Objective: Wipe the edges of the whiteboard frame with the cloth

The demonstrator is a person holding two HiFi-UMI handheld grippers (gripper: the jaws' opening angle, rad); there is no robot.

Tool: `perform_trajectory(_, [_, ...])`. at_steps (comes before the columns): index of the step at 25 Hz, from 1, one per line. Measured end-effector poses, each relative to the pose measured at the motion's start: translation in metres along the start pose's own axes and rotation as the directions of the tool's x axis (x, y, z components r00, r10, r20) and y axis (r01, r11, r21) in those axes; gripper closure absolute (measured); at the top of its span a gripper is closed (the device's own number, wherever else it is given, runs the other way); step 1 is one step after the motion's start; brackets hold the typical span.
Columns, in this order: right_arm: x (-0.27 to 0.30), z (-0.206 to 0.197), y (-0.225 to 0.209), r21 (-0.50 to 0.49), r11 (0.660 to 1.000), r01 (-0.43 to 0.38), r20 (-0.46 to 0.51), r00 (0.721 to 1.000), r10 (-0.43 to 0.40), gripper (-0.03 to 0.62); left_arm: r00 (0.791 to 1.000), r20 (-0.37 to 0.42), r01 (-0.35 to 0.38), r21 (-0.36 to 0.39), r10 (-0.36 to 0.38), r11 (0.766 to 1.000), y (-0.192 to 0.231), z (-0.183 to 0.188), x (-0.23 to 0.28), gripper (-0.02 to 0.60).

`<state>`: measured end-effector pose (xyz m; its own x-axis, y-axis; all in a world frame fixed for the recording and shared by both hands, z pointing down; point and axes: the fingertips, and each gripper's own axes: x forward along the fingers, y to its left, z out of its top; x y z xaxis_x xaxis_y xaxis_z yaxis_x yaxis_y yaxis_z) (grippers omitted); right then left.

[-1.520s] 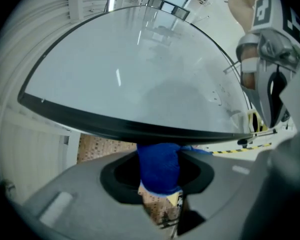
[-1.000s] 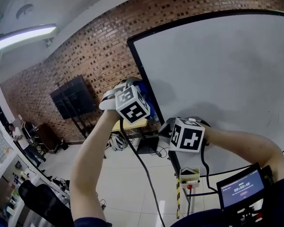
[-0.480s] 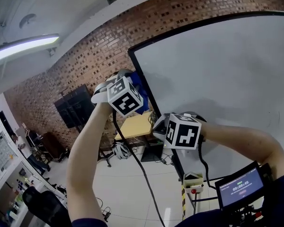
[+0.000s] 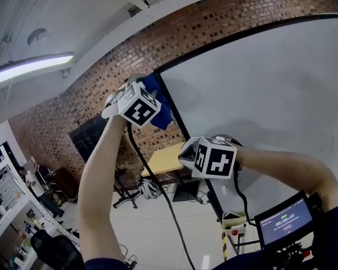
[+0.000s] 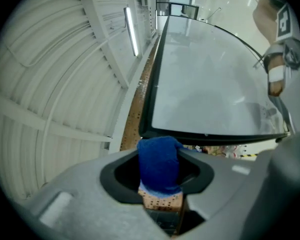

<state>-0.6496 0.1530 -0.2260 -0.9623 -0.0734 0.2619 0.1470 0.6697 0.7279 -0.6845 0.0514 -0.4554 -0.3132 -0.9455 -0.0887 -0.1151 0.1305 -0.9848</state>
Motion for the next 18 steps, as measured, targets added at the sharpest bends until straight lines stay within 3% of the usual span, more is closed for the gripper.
perform_trajectory(5, [-0.002, 0.002, -0.003, 0.009, 1.000, 0.022, 0.010, 1.000, -0.022, 0.585, 0.992, 0.042, -0.124, 0.064, 0.121, 0.990, 0.043, 0.005, -0.002, 0.426])
perform_trajectory(7, [-0.001, -0.004, 0.000, 0.012, 1.000, 0.021, 0.006, 1.000, -0.021, 0.585, 0.992, 0.060, -0.120, 0.143, 0.112, 0.982, 0.048, 0.007, -0.002, 0.426])
perform_trajectory(8, [-0.001, -0.008, 0.002, 0.016, 1.000, 0.020, 0.002, 1.000, -0.020, 0.585, 0.992, 0.065, -0.120, 0.224, 0.108, 0.967, 0.048, 0.009, -0.003, 0.426])
perform_trajectory(9, [-0.001, -0.014, 0.004, 0.021, 1.000, 0.018, -0.003, 1.000, -0.018, 0.585, 0.991, 0.071, -0.128, 0.336, 0.110, 0.933, 0.046, 0.013, -0.003, 0.426])
perform_trajectory(10, [-0.001, -0.019, 0.007, 0.029, 0.999, 0.016, -0.009, 1.000, -0.016, 0.585, 0.990, 0.081, -0.141, 0.463, 0.117, 0.875, 0.043, 0.018, -0.003, 0.426])
perform_trajectory(11, [-0.003, -0.026, 0.009, 0.040, 0.999, 0.014, -0.017, 1.000, -0.013, 0.585, 0.988, 0.093, -0.155, 0.579, 0.124, 0.801, 0.039, 0.024, -0.003, 0.426])
perform_trajectory(12, [-0.004, -0.032, 0.011, 0.053, 0.999, 0.011, -0.024, 1.000, -0.010, 0.585, 0.986, 0.104, -0.165, 0.663, 0.128, 0.730, 0.037, 0.031, -0.002, 0.427])
perform_trajectory(13, [-0.005, -0.038, 0.013, 0.068, 0.998, 0.009, -0.031, 1.000, -0.006, 0.585, 0.986, 0.111, -0.168, 0.714, 0.127, 0.680, 0.037, 0.036, -0.001, 0.430])
perform_trajectory(15, [-0.003, -0.047, 0.014, 0.097, 0.995, 0.004, -0.037, 0.999, 0.000, 0.585, 0.986, 0.122, -0.168, 0.753, 0.115, 0.637, 0.040, 0.047, 0.002, 0.431])
perform_trajectory(18, [-0.002, -0.052, 0.013, 0.122, 0.993, 0.005, -0.029, 1.000, -0.001, 0.585, 0.986, 0.142, -0.169, 0.777, 0.093, 0.606, 0.040, 0.067, 0.003, 0.436])
